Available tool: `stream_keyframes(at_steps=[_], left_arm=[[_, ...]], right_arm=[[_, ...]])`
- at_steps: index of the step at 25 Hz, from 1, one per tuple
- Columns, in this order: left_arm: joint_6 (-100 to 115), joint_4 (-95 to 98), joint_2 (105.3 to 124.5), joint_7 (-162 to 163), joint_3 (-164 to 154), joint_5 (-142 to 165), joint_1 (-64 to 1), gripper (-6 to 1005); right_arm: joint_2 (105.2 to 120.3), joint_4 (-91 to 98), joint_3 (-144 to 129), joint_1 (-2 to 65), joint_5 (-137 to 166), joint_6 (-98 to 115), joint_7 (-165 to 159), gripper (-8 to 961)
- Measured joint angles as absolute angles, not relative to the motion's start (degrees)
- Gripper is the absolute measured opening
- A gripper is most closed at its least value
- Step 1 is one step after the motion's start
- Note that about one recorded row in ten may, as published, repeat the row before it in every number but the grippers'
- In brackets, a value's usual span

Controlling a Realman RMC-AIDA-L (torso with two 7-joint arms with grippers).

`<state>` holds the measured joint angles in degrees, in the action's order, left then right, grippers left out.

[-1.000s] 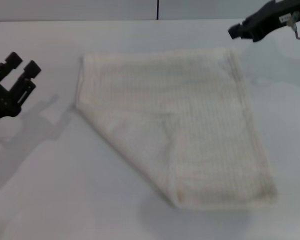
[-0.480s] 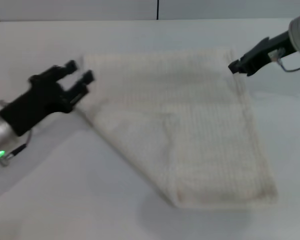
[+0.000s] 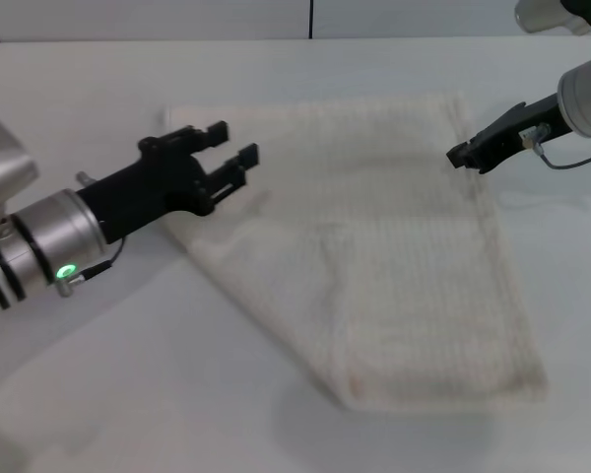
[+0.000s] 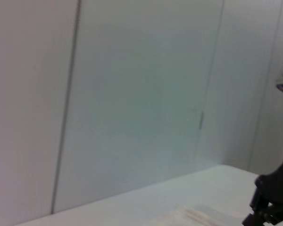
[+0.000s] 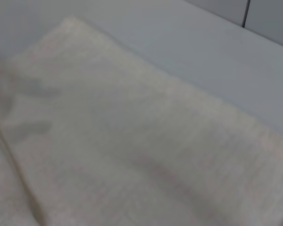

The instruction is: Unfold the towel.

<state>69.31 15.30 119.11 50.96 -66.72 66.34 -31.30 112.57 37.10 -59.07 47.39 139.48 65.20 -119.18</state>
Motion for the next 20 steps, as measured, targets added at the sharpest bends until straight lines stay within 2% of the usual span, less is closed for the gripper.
stream_keyframes(at_steps=[20], left_arm=[[67.3,15.56,119.18,62.52,-81.06,66.13,-37.1,504]], right_arm=[[112.52,36.21,-61.12,47.79,140.9,64.95,-121.25,-1]])
